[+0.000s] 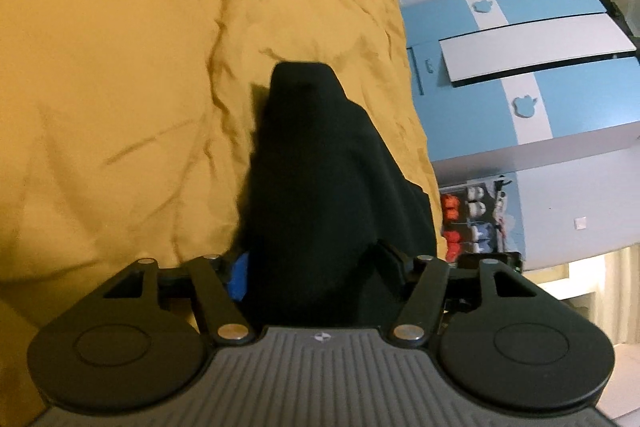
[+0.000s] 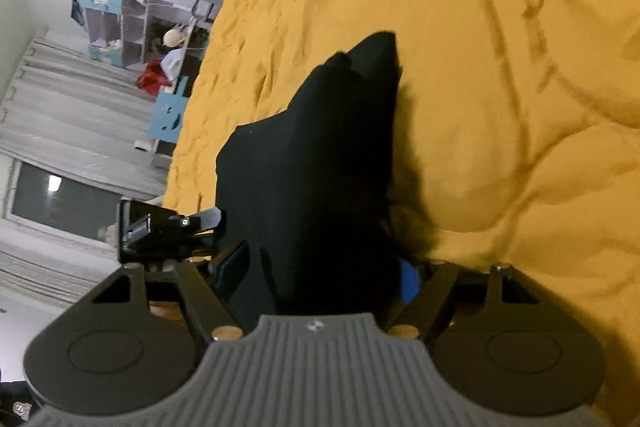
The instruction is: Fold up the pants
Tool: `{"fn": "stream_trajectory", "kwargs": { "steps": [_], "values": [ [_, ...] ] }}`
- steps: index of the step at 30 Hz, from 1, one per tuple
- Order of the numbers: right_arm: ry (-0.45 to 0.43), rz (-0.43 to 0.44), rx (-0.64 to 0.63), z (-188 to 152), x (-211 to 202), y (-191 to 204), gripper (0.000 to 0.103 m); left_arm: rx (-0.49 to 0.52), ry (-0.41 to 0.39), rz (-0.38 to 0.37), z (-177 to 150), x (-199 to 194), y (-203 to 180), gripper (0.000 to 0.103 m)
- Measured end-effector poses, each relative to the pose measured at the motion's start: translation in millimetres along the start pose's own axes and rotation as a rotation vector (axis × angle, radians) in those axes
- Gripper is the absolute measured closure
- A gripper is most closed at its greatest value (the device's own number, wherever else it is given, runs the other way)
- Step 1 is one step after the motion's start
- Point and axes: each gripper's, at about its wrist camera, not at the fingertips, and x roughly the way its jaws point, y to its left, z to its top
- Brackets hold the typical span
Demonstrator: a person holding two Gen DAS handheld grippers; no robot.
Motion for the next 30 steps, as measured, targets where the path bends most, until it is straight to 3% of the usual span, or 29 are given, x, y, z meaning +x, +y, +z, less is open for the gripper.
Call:
{"fn": "stream_trajectory", "kwargs": {
  "steps": [3, 5, 7, 10, 19, 25, 30],
  "values": [
    [0.002, 0.024, 0.005, 0, 13, -2, 0.032, -0.001, 0.002, -0.008, -3, 9, 1, 0.031],
    [0.000, 0.029, -0.003, 0, 17, 0, 0.038, 0.013, -0.005, 0.013, -4, 11, -5, 0.036],
    [-0.002, 0.002, -0.023, 0, 20, 3, 0.065, 0.035, -0.018, 0.046, -5, 9, -12, 0.057],
    [-0.001, -0.015, -0.055, -4, 19, 9, 0.077, 0.086, -0.030, 0.043, -11, 1, -25, 0.071],
    [-0.048, -0.042, -0.180, -21, -27, 82, 0.080, 0.143, -0.056, -0.012, -38, -33, -87, 0.073],
    [-0.110, -0.051, -0.223, -67, -113, 126, 0.080, 0.196, -0.023, -0.083, -86, -31, -142, 0.072],
    [-0.162, -0.102, -0.210, -114, -196, 123, 0.080, 0.233, 0.047, -0.124, -122, 12, -180, 0.072]
  ]
}}
